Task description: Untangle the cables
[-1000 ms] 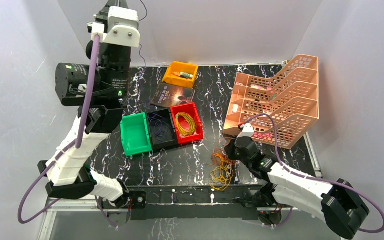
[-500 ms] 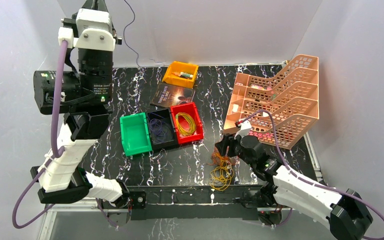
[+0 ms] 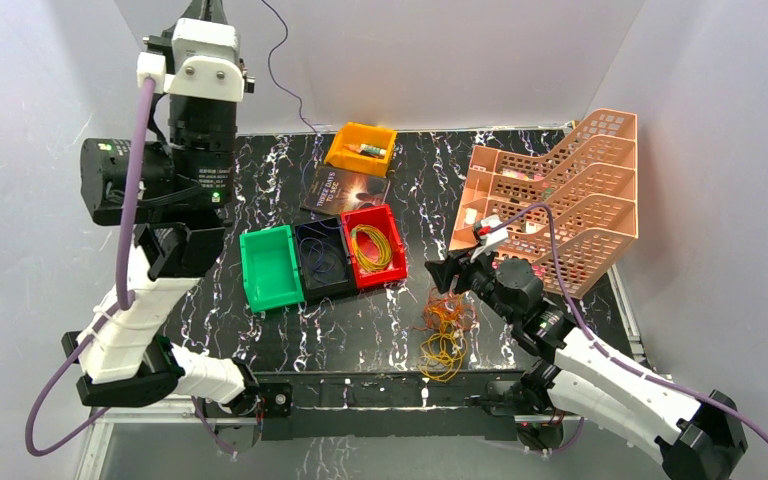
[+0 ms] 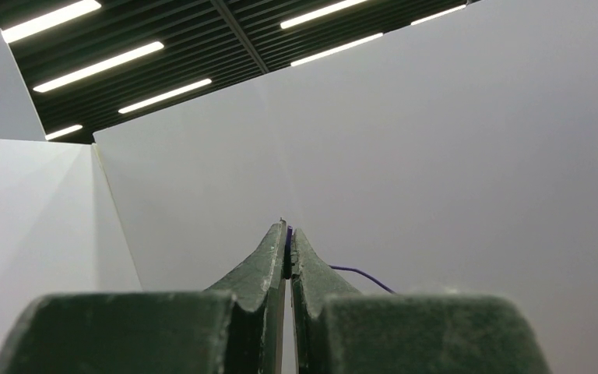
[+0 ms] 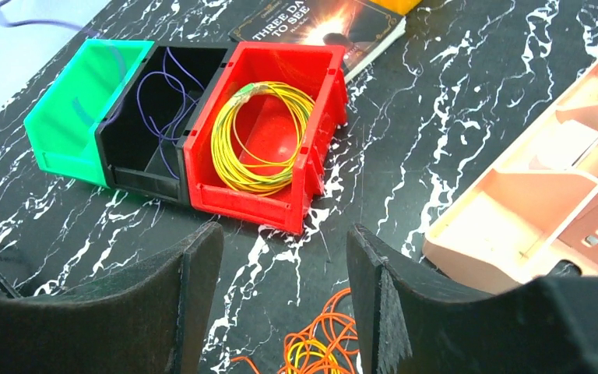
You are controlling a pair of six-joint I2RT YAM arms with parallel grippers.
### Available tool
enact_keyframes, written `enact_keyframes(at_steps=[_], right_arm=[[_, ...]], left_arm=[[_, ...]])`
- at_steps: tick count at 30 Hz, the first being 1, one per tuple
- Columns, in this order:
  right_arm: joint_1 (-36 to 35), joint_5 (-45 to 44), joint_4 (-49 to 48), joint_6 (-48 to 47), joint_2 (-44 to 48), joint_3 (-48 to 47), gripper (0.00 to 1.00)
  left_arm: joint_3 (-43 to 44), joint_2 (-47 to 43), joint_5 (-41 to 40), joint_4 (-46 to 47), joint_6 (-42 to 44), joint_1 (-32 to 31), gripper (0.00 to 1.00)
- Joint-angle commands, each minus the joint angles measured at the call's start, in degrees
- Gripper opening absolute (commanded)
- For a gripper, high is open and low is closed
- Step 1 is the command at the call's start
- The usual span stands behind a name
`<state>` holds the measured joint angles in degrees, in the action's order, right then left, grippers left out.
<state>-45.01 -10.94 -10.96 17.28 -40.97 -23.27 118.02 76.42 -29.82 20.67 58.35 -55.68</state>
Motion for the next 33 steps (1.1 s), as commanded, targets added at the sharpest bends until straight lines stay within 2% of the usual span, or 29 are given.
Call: enact_keyframes(at_steps=[1, 6, 15, 27, 33], right_arm=[[0.12, 1.09, -3.02, -2.52, 0.64, -2.13, 0.68], [0.11, 1.3, -3.0, -0.53, 1.51, -0.64, 0.68], [0.11, 1.78, -3.03, 0.99, 2.06, 0.42, 0.68], [0.11, 2.75, -2.98, 2.65, 1.9, 1.02, 0.68], [0.15, 2.66, -3.06, 3.13, 1.9, 1.12, 0.68]], left_arm=[[-0.98, -0.39, -1.58, 2.15, -0.13, -0.26, 0.0], [-4.08, -0.41, -3.42, 4.84, 1.59, -0.22, 0.0], [-24.25, -6.76, -10.08, 14.83, 0.67, -0.27, 0.0], [-31.13, -7.98, -13.82, 14.44, -2.56, 0.17, 0.0], [-34.87, -9.12, -17.27, 9.42, -7.66, 0.61, 0.0]])
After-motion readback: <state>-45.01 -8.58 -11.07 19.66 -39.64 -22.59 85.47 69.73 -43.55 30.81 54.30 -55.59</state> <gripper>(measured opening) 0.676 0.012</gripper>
